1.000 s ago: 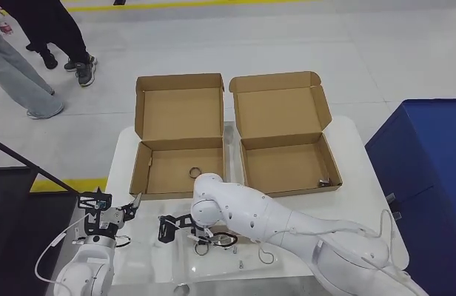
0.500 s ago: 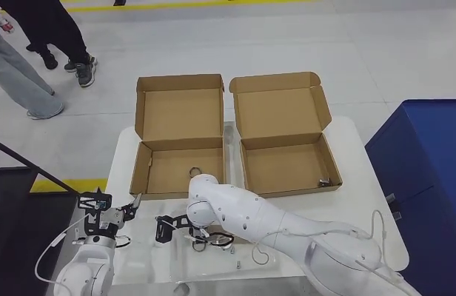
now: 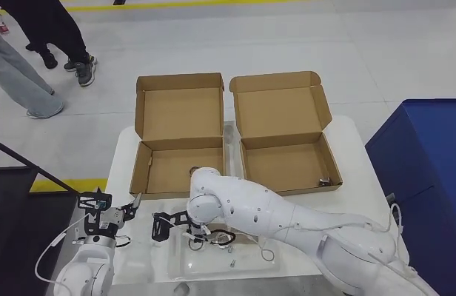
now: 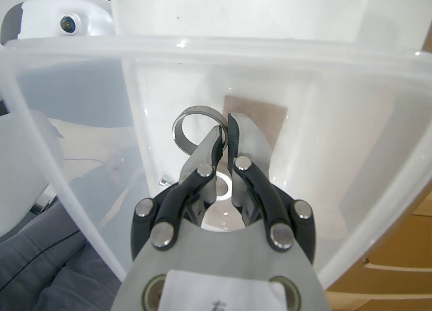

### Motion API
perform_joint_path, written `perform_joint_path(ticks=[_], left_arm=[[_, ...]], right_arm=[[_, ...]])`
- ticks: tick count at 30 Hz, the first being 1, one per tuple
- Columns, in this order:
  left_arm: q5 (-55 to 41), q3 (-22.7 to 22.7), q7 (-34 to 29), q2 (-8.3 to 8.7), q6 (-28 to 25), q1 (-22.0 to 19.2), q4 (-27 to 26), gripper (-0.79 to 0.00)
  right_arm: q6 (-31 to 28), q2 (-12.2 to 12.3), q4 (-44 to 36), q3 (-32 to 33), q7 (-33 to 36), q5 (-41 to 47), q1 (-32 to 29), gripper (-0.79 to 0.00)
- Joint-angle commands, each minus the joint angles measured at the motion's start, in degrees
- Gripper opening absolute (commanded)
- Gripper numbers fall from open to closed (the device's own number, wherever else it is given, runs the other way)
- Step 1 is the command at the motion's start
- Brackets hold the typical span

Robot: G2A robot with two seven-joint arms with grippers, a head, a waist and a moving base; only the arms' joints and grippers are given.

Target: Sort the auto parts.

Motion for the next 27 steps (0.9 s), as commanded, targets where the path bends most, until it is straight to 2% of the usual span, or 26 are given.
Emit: perform_joint_path(ticks=[1, 4, 8, 9, 20, 23, 27], left_arm=[[0.0, 0.0, 0.0, 0.00, 0.0, 0.0, 0.0, 0.000], [0.0, 0.0, 0.0, 0.00, 0.0, 0.0, 0.0, 0.000], [0.0, 0.0, 0.0, 0.00, 0.0, 0.0, 0.0, 0.000], [0.0, 0.0, 0.0, 0.00, 0.0, 0.0, 0.0, 0.000], [0.0, 0.0, 0.0, 0.00, 0.0, 0.0, 0.0, 0.000], [0.0, 0.0, 0.0, 0.00, 0.0, 0.0, 0.0, 0.000], [0.0, 0.0, 0.0, 0.00, 0.0, 0.0, 0.0, 0.000]], right_arm=[[0.6, 2.5, -4.4, 0.0, 0.6, 4.0, 1.1, -0.785], [-1.3, 7.0, -10.4, 0.0, -1.3, 10.5, 3.1, -0.785], [-6.6, 14.5, -17.4, 0.0, -6.6, 16.8, 4.7, -0.785], [-7.1, 15.1, -17.8, 0.0, -7.1, 17.1, 4.7, -0.785], [-7.2, 15.1, -18.1, 0.0, -7.6, 17.2, 4.0, -0.785], [-13.3, 16.0, -17.8, 1.7, -13.3, 23.3, 2.7, -0.785], [-25.3, 20.6, -17.1, 2.4, -25.3, 30.4, 3.8, -0.785]])
